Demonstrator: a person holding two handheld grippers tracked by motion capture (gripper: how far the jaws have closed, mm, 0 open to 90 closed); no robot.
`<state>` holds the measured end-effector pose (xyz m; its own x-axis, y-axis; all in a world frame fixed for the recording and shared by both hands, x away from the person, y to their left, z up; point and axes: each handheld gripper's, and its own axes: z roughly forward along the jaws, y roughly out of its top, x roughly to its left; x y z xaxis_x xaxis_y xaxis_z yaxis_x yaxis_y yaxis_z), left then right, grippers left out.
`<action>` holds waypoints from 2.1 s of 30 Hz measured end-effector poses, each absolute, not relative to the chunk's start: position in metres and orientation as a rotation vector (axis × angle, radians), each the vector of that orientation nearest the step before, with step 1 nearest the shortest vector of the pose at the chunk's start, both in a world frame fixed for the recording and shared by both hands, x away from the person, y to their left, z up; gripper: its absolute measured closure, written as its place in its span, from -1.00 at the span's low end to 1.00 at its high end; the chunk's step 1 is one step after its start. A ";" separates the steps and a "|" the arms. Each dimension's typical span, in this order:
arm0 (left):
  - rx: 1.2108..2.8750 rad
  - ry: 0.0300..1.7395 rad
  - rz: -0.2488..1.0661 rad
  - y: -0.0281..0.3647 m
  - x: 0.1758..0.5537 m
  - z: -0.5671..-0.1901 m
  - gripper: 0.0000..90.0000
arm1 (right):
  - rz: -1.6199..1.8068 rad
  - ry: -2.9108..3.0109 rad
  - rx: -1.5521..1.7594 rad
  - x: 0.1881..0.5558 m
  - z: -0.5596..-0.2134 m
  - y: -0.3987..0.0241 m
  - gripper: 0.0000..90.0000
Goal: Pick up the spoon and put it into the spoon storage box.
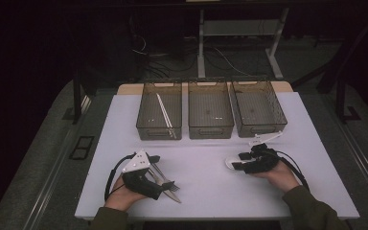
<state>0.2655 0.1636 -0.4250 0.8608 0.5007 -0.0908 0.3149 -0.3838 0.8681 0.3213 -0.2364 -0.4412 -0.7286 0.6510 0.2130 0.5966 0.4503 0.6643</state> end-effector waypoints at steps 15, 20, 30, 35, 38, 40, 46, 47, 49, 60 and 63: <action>1.995 0.597 0.228 0.164 0.265 -0.425 -1.00 | 1.040 2.661 0.998 0.317 -0.445 -0.229 0.06; 1.996 0.596 0.229 0.164 0.265 -0.425 -1.00 | 0.989 2.687 0.894 0.312 -0.444 -0.226 0.12; 1.997 0.596 0.230 0.164 0.265 -0.424 -1.00 | 0.953 2.706 0.820 0.309 -0.442 -0.226 0.37; 1.997 0.595 0.231 0.164 0.265 -0.424 -1.00 | 0.952 2.716 0.805 0.308 -0.442 -0.226 0.48; 2.001 0.594 0.230 0.164 0.265 -0.424 -1.00 | 0.954 2.731 0.791 0.308 -0.441 -0.227 0.55; 2.001 0.594 0.230 0.164 0.265 -0.424 -1.00 | 0.954 2.737 0.790 0.307 -0.441 -0.227 0.60; 2.002 0.594 0.230 0.164 0.265 -0.424 -1.00 | 0.957 2.750 0.777 0.307 -0.441 -0.226 0.70; 2.001 0.593 0.230 0.164 0.265 -0.424 -1.00 | 0.956 2.751 0.774 0.307 -0.441 -0.226 0.70; 2.002 0.593 0.231 0.165 0.265 -0.424 -1.00 | 0.955 2.751 0.775 0.306 -0.441 -0.226 0.70; 1.997 0.592 0.232 0.164 0.265 -0.424 -1.00 | 0.940 2.748 0.786 0.305 -0.440 -0.225 0.75; 1.999 0.591 0.232 0.164 0.264 -0.423 -1.00 | 0.935 2.742 0.794 0.305 -0.438 -0.226 0.76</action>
